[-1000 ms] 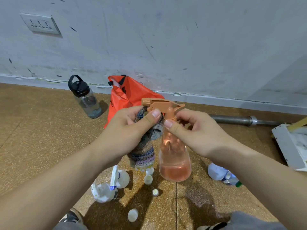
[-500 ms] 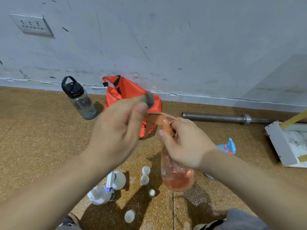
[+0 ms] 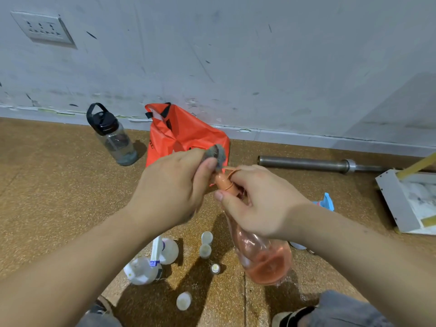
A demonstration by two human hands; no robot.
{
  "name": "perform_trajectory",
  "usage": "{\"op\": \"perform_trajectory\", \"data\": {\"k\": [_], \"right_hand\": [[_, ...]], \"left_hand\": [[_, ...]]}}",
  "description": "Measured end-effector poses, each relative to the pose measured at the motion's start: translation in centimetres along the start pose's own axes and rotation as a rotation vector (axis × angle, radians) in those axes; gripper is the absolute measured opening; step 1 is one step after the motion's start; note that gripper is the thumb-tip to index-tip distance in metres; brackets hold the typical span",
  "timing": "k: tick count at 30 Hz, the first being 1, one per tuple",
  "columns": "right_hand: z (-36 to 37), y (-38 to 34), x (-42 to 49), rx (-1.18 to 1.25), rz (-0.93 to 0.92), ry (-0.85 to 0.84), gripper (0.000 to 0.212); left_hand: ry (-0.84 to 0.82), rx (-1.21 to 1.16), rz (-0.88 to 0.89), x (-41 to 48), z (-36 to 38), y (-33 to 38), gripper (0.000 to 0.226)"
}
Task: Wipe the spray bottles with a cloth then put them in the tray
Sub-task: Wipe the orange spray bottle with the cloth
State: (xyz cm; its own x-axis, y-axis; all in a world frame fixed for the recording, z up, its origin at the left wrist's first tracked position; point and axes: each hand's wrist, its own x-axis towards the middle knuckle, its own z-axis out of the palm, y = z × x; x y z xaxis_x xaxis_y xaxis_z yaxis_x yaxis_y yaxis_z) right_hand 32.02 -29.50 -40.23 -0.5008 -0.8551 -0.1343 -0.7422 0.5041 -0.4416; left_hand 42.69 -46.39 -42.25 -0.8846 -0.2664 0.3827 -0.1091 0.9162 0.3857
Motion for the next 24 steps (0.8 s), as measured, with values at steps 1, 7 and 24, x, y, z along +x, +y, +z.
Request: {"op": "perform_trajectory", "data": {"k": [1,7,24], "right_hand": [[-0.1,-0.1,-0.1,-0.015,0.016,-0.016,0.039],[-0.2,0.9,-0.4,0.016,0.072,-0.031,0.04],[0.0,0.3,1.7,0.862,0.203,0.159,0.037]], "left_hand": [[0.001,-0.059,-0.095,0.1,0.1,-0.1,0.034],[0.097,-0.602,-0.795,0.9,-0.9,-1.0,0.05],[-0.065,-1.307,-0.858,-1.6,1.3,5.0,0.036]]}}
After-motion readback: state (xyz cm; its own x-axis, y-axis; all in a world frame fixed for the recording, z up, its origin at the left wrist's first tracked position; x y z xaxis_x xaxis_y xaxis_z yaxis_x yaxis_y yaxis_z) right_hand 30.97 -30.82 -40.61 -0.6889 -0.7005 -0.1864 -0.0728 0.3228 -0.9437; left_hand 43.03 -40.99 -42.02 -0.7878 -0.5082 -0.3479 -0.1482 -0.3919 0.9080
